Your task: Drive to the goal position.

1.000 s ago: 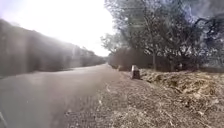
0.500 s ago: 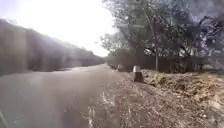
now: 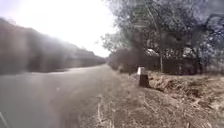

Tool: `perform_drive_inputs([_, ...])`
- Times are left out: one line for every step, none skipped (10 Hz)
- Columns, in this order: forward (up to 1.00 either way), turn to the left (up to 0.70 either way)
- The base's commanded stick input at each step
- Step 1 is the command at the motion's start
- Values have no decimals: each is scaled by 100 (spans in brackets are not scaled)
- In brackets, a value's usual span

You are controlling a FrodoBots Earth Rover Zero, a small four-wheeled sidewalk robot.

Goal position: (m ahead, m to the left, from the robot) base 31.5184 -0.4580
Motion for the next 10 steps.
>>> perform_drive_inputs([100,27])
perform_drive_inputs([100,27])
perform_drive_inputs([100,27])
perform_drive_inputs([100,20])
perform_drive_inputs([100,11])
perform_drive_inputs([100,2])
perform_drive_inputs([100,0])
perform_drive_inputs([100,0])
perform_drive_inputs([100,0])
perform_drive_inputs([100,0])
